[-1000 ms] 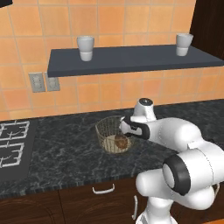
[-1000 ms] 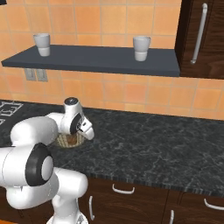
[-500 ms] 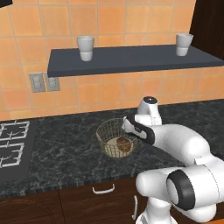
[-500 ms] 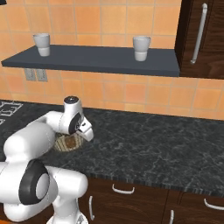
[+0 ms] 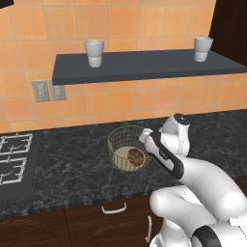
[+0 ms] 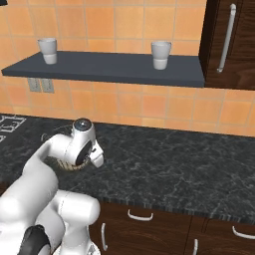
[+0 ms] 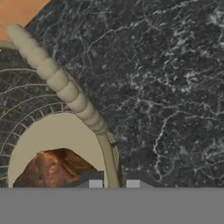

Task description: Open the cabinet, pick up the bread from the cabinet and place it in the basket. Then move the basket to the dining counter.

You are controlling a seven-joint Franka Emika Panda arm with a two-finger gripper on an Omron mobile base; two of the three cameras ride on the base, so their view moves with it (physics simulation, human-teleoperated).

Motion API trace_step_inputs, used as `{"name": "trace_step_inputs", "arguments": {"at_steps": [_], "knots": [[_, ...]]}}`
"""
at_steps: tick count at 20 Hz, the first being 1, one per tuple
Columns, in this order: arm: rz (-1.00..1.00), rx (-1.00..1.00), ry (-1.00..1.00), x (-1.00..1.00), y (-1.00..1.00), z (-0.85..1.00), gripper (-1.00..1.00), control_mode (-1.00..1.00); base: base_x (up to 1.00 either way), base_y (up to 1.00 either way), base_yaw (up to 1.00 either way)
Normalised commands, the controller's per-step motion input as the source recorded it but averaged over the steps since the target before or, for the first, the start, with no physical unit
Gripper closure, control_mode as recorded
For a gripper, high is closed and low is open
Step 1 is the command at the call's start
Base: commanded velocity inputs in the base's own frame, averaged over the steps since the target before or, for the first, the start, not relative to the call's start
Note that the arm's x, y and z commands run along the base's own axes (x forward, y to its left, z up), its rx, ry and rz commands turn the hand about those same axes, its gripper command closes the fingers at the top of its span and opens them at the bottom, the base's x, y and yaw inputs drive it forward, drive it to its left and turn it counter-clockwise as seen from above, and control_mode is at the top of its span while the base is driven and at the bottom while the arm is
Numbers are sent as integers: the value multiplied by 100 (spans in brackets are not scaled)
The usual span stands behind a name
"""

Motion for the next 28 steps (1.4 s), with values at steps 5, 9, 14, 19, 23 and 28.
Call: {"name": "trace_step_inputs", "arguments": {"at_steps": [5, 9, 14, 19, 23, 28], "knots": [[-1, 1, 0, -33, 0, 87, 100, -100, 0, 0, 0], [-1, 0, 0, -64, -37, 87, 100, -100, 0, 0, 0], [-6, 0, -8, -61, -61, 66, 100, -100, 0, 0, 0], [-7, 3, -8, -64, -43, 70, 100, -100, 0, 0, 0], [-12, 0, 0, -56, -39, 40, 100, -100, 0, 0, 0], [-1, 1, -2, -50, -10, 71, 100, -100, 0, 0, 0]]}}
